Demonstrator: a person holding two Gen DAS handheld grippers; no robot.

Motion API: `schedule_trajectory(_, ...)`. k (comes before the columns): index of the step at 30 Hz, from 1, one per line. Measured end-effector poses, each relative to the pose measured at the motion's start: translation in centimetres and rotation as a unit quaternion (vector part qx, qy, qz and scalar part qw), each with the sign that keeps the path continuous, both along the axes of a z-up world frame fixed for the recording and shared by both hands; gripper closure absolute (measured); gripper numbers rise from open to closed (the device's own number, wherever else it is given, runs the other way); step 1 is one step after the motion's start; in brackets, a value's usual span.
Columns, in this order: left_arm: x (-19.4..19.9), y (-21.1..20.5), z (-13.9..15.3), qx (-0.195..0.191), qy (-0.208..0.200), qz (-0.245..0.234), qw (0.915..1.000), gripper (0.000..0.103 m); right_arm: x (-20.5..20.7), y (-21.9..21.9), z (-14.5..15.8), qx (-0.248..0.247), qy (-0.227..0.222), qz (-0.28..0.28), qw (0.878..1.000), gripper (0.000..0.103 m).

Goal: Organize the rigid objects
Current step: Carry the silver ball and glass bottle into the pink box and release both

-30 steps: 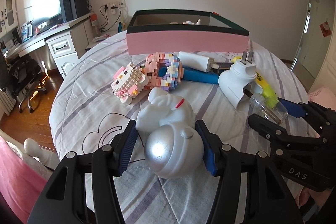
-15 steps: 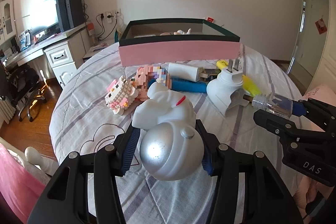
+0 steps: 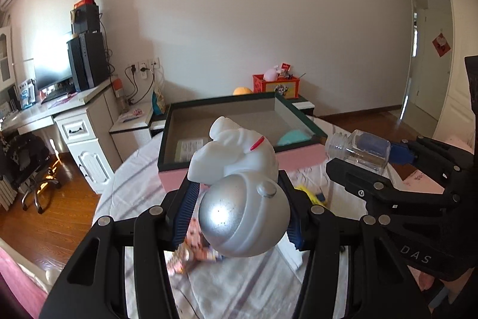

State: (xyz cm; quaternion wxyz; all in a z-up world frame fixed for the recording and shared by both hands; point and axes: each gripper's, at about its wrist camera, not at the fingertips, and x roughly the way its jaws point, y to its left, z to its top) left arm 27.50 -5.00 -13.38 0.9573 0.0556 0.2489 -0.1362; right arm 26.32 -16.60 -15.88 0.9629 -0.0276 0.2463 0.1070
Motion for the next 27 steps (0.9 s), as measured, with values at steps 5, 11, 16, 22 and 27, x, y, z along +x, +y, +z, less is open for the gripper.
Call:
schedule_trajectory(5, 8.3, -0.7, 1.6, 0.002, 0.017, -0.007, 0.9998, 0.05, 7.2, -0.4, 1.8, -0.004, 0.006, 0.003, 1.0, 0.051)
schedule_trajectory(11, 18.6, -2.3, -0.2, 0.036, 0.074, 0.009, 0.9966, 0.05, 17.0, -0.8, 0.3, -0.026, 0.054, -0.013, 0.998, 0.051)
schedule_trajectory(16, 24.3, -3.4, -4.1, 0.07, 0.141, 0.012, 0.9874, 0.05, 22.6, -1.4, -3.7, -0.027, 0.121, -0.019, 0.992, 0.051)
schedule_trajectory(22, 25.6, -3.9, -6.8, 0.081, 0.18, 0.017, 0.9802, 0.049, 23.8, -1.8, -6.6, -0.031, 0.151, -0.025, 0.988, 0.051)
schedule_trajectory(27, 23.3, -3.6, -4.9, 0.083, 0.144, 0.029, 0.9857, 0.038, 22.0, -2.6, -4.9, -0.026, 0.136, -0.041, 0.99, 0.037)
